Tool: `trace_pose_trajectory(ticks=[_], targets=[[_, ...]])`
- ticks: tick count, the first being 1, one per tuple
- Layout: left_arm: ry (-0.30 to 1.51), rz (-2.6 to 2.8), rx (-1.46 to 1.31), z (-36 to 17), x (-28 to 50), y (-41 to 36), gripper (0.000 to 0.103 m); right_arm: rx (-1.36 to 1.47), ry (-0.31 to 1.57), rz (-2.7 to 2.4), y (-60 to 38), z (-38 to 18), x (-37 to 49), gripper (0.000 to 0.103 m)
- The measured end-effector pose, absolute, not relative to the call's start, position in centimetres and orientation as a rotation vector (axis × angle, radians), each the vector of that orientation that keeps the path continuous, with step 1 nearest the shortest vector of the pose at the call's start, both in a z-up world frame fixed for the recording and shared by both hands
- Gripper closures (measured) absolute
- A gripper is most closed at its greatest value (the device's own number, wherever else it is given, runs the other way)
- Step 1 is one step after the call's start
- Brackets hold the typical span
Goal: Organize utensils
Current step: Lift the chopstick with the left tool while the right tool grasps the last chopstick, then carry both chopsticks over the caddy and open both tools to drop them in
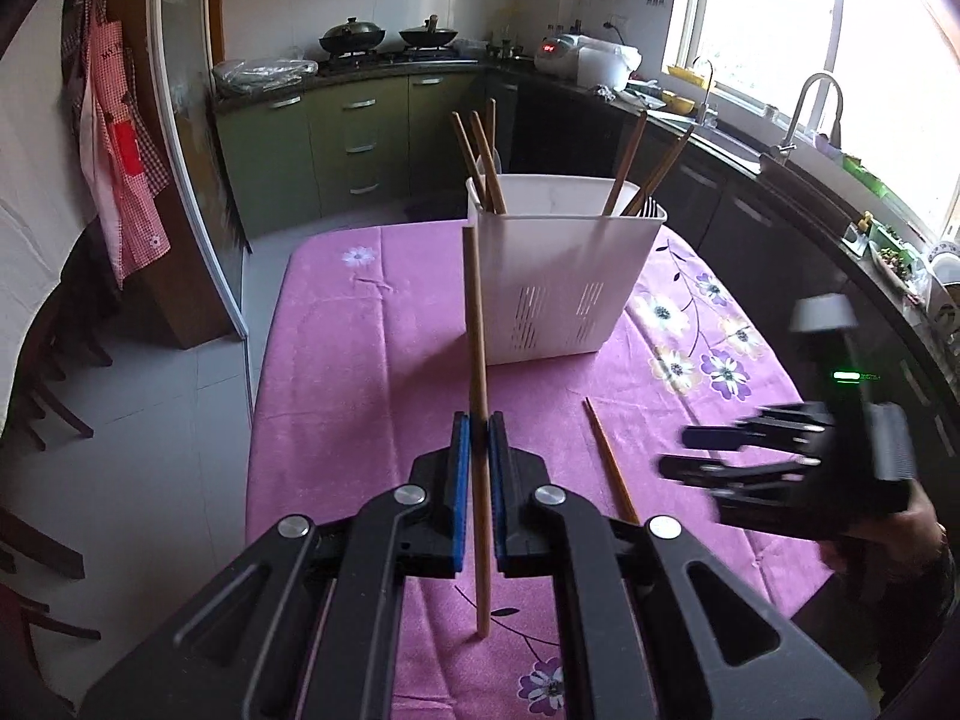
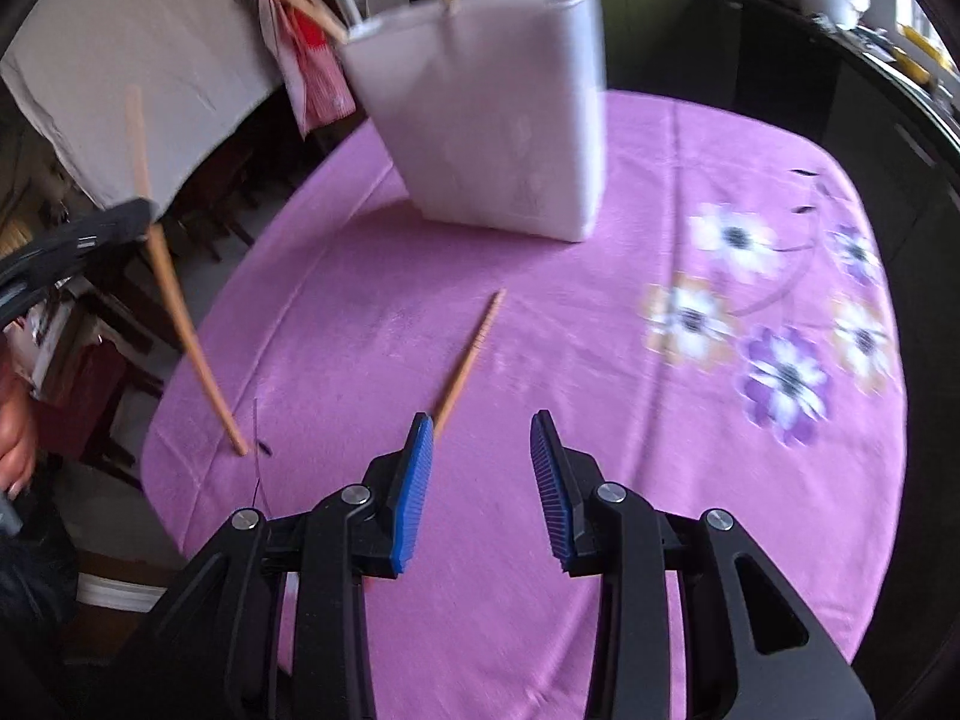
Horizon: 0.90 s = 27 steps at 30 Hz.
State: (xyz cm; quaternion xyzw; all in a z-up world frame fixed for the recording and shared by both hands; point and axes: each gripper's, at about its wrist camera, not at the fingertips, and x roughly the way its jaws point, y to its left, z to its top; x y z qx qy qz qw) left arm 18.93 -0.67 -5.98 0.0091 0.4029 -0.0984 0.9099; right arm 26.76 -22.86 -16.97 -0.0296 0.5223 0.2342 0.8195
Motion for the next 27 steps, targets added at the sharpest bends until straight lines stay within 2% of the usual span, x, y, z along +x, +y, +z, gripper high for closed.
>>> trace_pose_trajectory(ticks=[10,12,15,17,22,27], targets=[[0.804,-0.22,0.017,-5.8,17.8,0.7,0.097,-0.197,1.242,0.392,-17.0,-21.0,32.1,0.069],[0.802,-0.223,0.019,-5.9,17.8,0.7,0.097,-0.218,1.24,0.381,-16.4,-21.1,32.2,0.071],[0.799,-0.227,0.02,-5.9,17.7,0.8,0.097,-0.234,1.228,0.384,-15.7,-21.0,32.1,0.092],[0.797,-0.227,0.018,-5.9,17.6,0.8,0.097,-0.245,1.219,0.386,-15.1,-21.1,31.9,0.095],[0.798,-0.221,0.024,-5.8,17.5,0.8,0.097,-0.203,1.202,0.407,-15.5,-20.6,31.3,0.097],[0.798,-0.221,0.032,-5.7,17.3,0.5,0.097,-0.119,1.046,0.447,-18.2,-15.1,28.7,0.097]])
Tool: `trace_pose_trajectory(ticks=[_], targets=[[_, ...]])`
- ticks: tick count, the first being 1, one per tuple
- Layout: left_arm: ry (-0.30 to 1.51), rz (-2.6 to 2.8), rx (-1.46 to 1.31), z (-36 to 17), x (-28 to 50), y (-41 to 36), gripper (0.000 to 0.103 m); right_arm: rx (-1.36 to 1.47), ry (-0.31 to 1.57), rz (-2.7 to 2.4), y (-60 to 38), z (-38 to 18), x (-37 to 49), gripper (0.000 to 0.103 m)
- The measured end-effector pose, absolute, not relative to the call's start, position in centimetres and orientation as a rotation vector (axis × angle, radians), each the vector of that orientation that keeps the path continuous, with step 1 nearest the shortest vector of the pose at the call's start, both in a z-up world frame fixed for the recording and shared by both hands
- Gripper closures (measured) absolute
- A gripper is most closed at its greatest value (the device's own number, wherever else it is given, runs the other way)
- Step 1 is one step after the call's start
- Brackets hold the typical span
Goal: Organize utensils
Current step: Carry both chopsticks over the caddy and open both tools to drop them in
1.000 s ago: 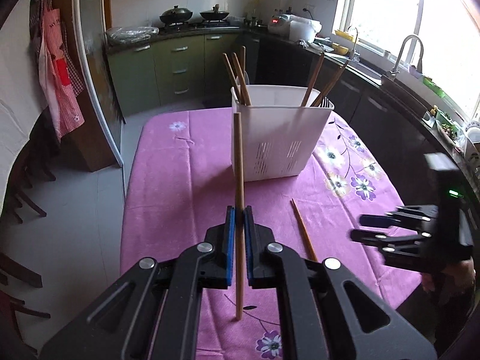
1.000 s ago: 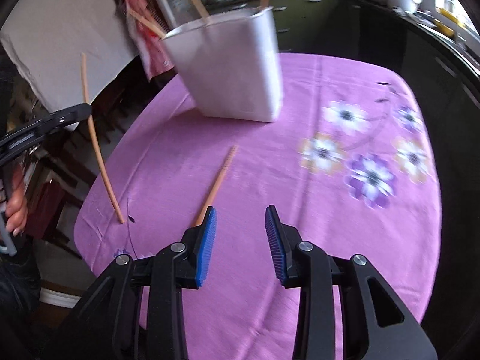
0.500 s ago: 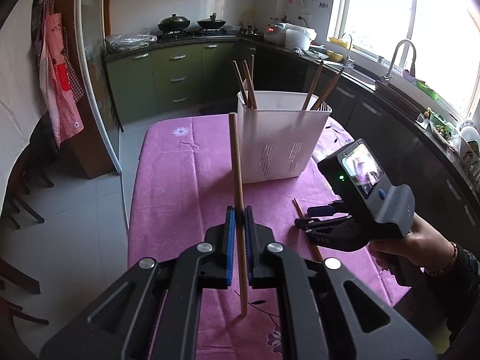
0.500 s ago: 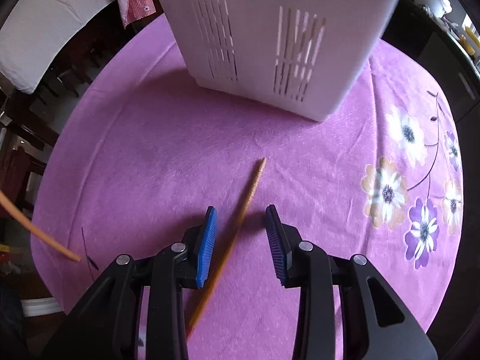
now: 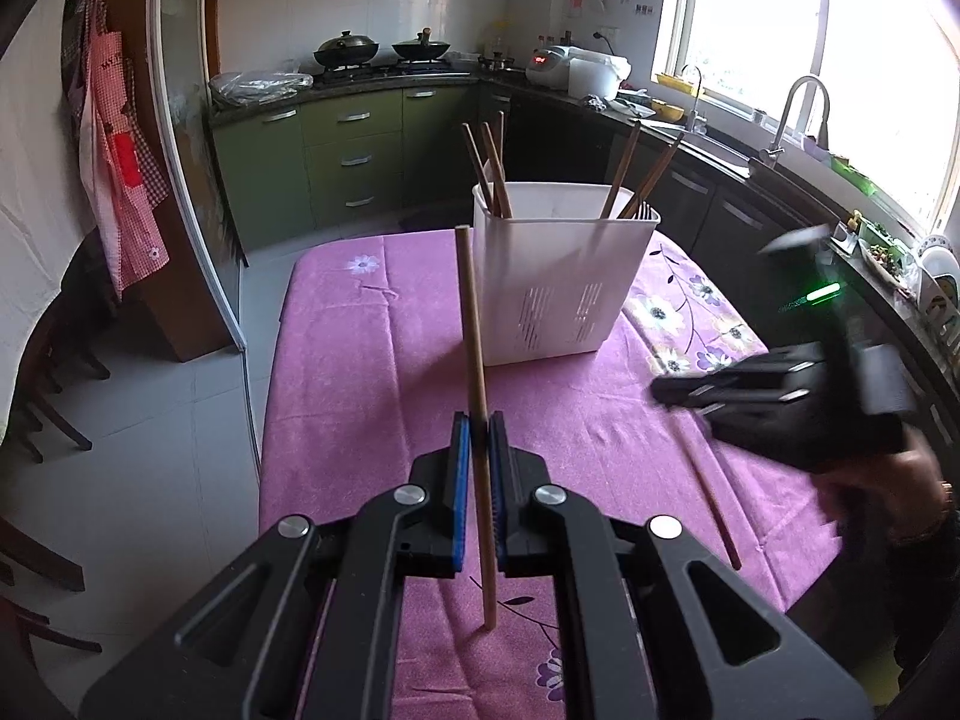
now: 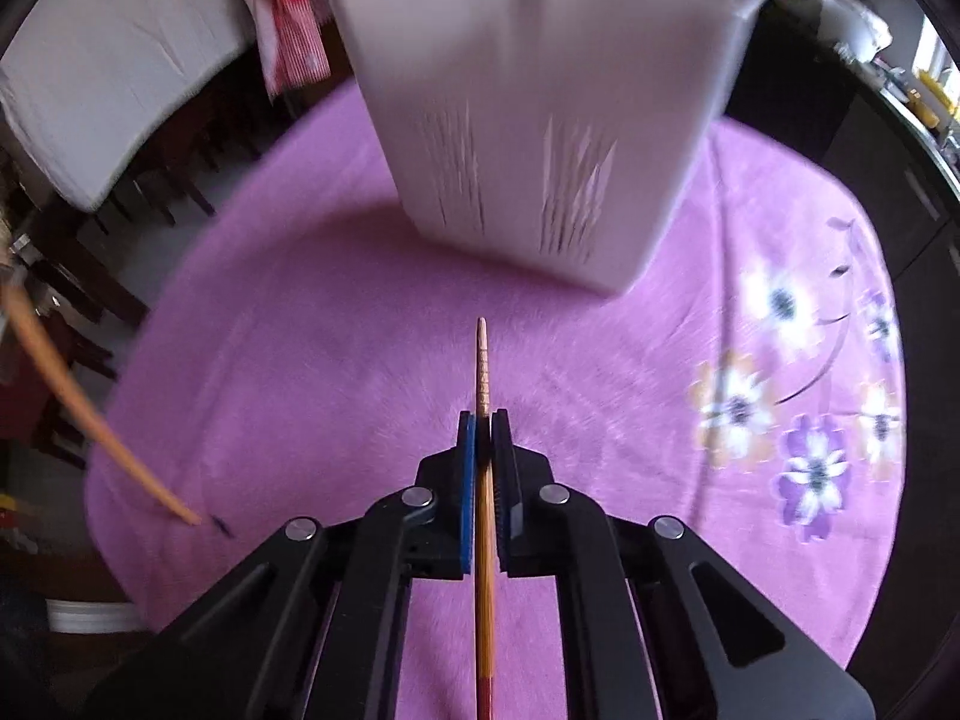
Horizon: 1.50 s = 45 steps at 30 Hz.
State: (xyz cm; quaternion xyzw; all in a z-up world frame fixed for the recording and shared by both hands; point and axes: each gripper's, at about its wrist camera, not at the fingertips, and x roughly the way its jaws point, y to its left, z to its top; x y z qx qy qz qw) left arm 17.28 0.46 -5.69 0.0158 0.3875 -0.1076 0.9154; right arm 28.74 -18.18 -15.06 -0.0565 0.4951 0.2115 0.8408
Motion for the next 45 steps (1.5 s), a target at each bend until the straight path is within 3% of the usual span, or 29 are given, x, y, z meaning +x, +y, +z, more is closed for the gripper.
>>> trace_pose_trajectory(ticks=[9,21,45], targets=[[0.782,-0.231,0.057,-5.5,16.5,0.0,0.097,-0.072,0.79,0.438,-25.1,-7.4,20.3,0.097],[0.77,-0.258,0.059,-3.6,16.0,-0.8,0.097,0.011,0.741,0.43,-30.0,-7.8,16.4,0.097],[0.627,-0.33,0.061,10.8,25.8,-7.1,0.097,0.1,0.718,0.467,-32.9,-8.1,17.7,0.097]])
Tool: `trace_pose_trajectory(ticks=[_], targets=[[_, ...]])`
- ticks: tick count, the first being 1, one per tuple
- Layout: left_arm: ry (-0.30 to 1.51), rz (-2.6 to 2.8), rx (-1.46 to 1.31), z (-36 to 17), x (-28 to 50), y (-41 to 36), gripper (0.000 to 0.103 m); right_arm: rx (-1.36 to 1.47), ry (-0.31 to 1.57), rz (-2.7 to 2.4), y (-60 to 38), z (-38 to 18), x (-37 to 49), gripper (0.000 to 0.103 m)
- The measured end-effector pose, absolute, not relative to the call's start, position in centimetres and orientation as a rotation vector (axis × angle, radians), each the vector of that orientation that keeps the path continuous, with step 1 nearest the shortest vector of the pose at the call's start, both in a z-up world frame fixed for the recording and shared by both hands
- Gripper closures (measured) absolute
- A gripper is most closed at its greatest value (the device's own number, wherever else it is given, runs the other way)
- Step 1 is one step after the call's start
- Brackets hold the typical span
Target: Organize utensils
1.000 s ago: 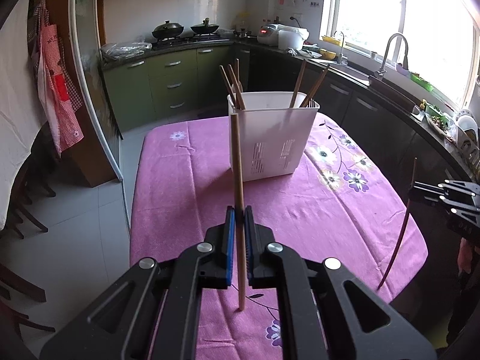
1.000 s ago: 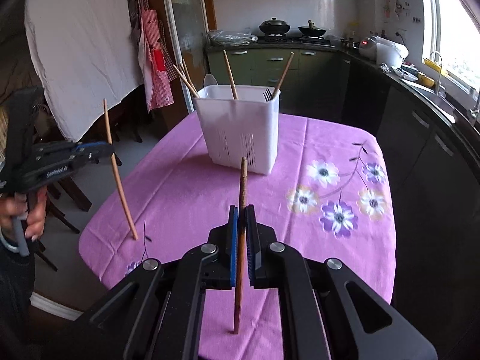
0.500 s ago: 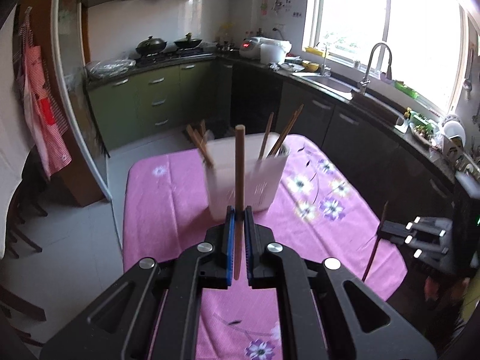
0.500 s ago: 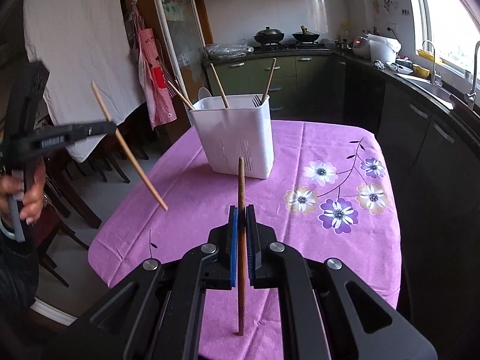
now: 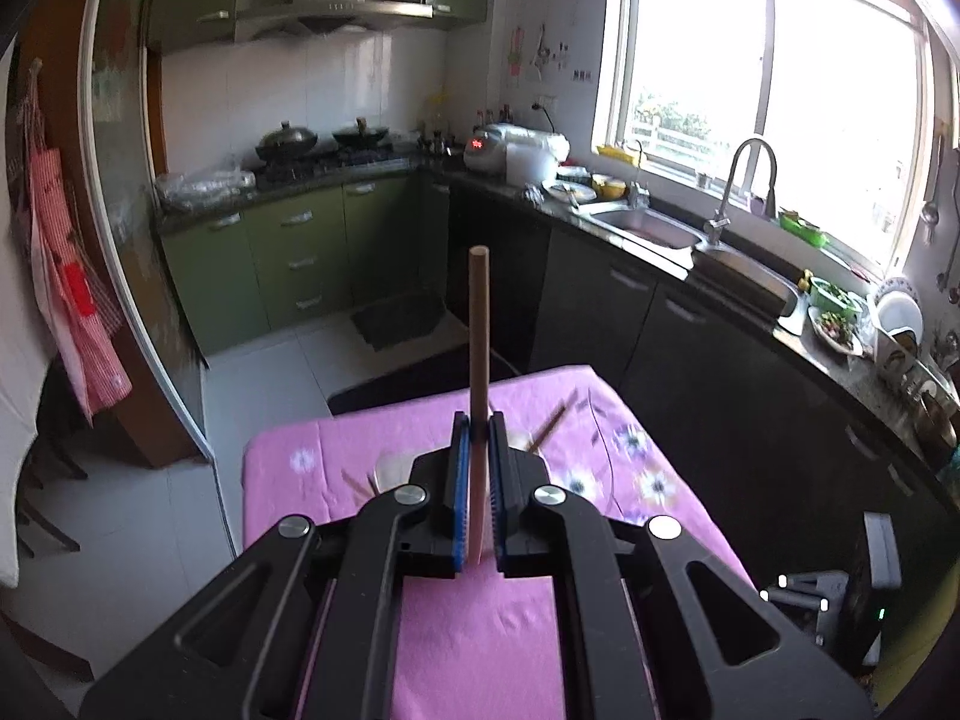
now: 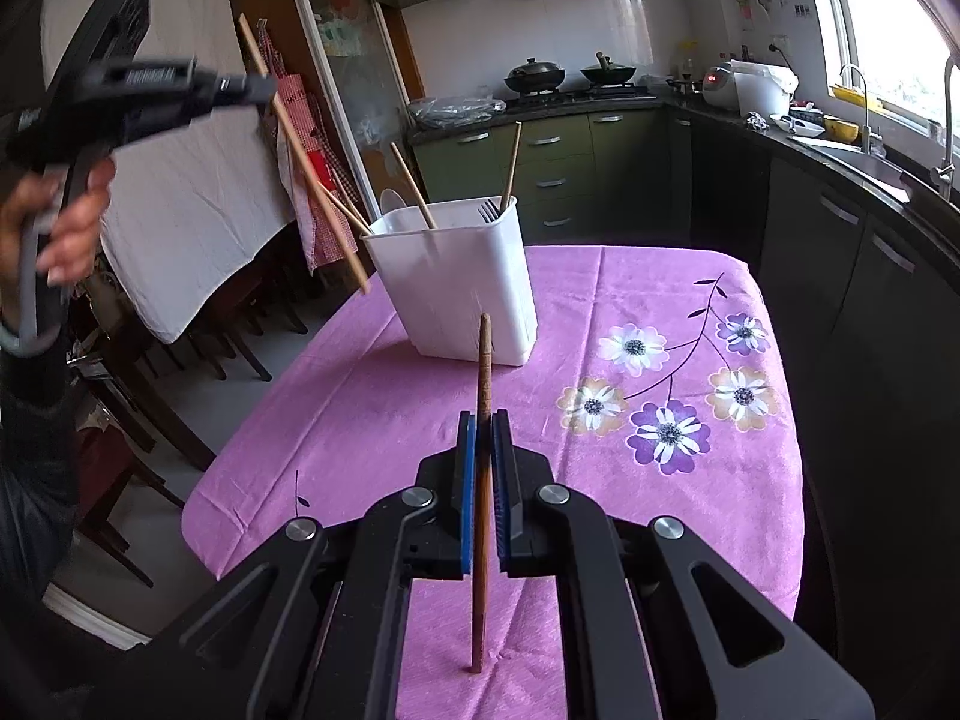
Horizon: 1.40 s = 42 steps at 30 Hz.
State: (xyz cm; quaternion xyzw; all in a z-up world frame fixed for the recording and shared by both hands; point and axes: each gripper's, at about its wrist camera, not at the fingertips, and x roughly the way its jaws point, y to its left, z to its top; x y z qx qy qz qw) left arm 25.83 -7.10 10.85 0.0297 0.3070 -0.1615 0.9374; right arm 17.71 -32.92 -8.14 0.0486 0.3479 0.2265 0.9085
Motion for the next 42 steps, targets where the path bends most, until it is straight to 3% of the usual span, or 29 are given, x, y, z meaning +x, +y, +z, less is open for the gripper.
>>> trace_pose_trajectory(ticks=[6,17,18,19,20,22,24,28,34,42], targets=[[0.579,-0.262,0.078,11.7,29.0,-7.8,0.097,0.121,0.727,0.473,-33.5,-8.6,18.2,0.097],[0.758,-0.232,0.104,2.6,33.6,-8.2,0.096,0.152,0.713,0.503,-33.9,-7.6,18.5,0.097],[0.756,-0.228,0.108,2.3,33.3,-8.1,0.093,0.154,0.706,0.507,-33.8,-7.3,18.6,0.097],[0.746,-0.224,0.112,2.1,33.0,-7.9,0.078,0.155,0.7,0.512,-33.8,-6.8,18.6,0.097],[0.719,-0.22,0.106,2.2,32.4,-7.6,0.055,0.156,0.688,0.522,-33.7,-6.1,18.8,0.097],[0.639,-0.192,0.09,2.8,30.8,-7.1,0.033,0.151,0.665,0.535,-33.5,-4.8,19.0,0.097],[0.532,-0.143,0.096,3.4,28.1,-6.5,0.03,0.134,0.616,0.546,-33.1,-2.4,19.4,0.097],[0.412,-0.095,0.108,3.2,22.9,-5.6,0.008,0.1,0.509,0.562,-32.3,2.9,20.4,0.097],[0.359,-0.031,0.095,0.4,16.0,-3.9,0.007,0.086,0.341,0.54,-30.6,10.4,23.9,0.097],[0.428,0.031,-0.008,-3.4,12.4,0.5,0.007,0.126,0.363,0.49,-28.0,10.3,31.7,0.097]])
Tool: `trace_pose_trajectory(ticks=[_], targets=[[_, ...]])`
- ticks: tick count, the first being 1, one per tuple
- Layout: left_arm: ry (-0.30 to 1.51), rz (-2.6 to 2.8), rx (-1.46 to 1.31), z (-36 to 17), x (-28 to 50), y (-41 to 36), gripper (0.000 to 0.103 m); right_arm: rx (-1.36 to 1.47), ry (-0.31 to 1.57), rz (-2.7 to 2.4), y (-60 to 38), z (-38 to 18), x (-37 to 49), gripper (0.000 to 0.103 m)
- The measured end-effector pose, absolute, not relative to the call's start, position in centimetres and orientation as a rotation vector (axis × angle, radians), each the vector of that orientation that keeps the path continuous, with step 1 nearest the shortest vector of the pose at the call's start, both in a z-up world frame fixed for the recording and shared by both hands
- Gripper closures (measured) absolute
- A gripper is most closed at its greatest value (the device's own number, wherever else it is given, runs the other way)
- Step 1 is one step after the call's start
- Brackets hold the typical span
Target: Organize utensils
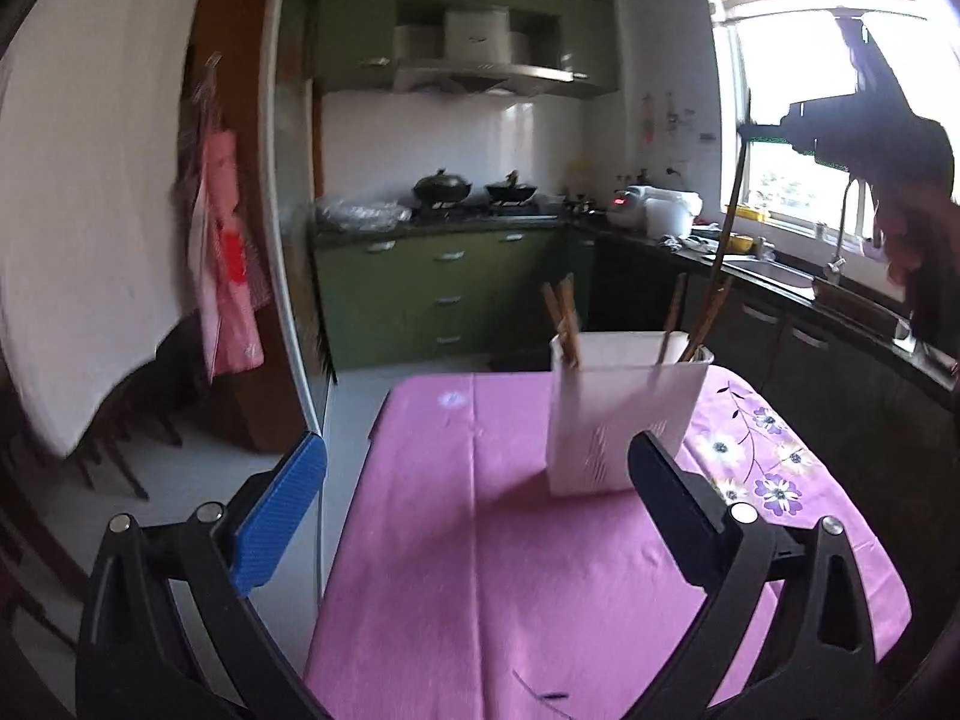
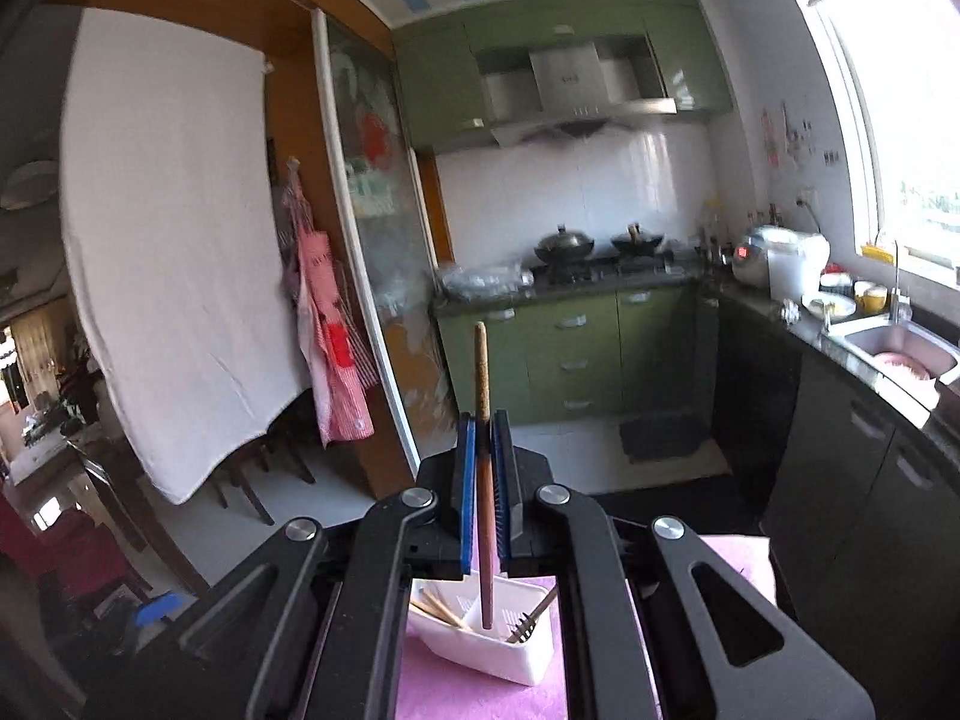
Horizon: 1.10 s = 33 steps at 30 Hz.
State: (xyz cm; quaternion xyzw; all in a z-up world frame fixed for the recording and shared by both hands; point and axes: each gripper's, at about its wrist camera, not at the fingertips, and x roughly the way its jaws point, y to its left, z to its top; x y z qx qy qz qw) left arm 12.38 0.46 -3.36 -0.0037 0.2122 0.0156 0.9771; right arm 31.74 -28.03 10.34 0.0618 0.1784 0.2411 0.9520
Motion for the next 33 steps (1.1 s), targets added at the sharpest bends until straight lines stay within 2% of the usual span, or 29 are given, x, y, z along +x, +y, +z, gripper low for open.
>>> trace_pose_trajectory(ticks=[10,13,16,18,19,21,25,27,30,31,33], targets=[[0.48,0.046,-0.067,-5.2,12.5,1.4,0.007,0.088,0.549,0.468,-23.8,1.5,38.5,0.096],[0.481,0.036,-0.049,-4.9,12.2,0.8,0.007,0.075,0.584,0.474,-23.1,0.1,39.0,0.084],[0.473,0.034,-0.03,-4.6,11.7,0.5,0.007,0.06,0.549,0.469,-23.5,1.1,37.2,0.084],[0.47,0.027,-0.03,-4.5,11.4,0.4,0.007,0.061,0.501,0.475,-24.2,2.2,34.6,0.078],[0.468,0.021,-0.037,-4.5,11.1,0.4,0.007,0.061,0.476,0.475,-24.7,2.6,33.0,0.07],[0.47,0.012,-0.048,-4.6,10.5,0.3,0.007,0.059,0.429,0.466,-26.1,3.0,29.3,0.061],[0.47,0.009,-0.055,-5.2,8.6,-0.1,0.007,0.059,0.385,0.407,-29.3,1.1,21.5,0.051],[0.472,0.015,-0.044,-5.4,7.9,-0.5,0.007,0.071,0.379,0.371,-30.7,-1.0,18.0,0.039],[0.479,0.022,-0.029,-5.7,6.5,-1.0,0.007,0.06,0.359,0.339,-31.6,-4.4,12.8,0.009],[0.477,0.02,-0.029,-5.7,5.9,-1.1,0.007,0.056,0.34,0.327,-31.7,-5.4,11.0,0.004],[0.469,0.017,-0.03,-5.5,4.8,-1.4,0.007,0.037,0.324,0.332,-31.6,-6.7,8.3,0.004]])
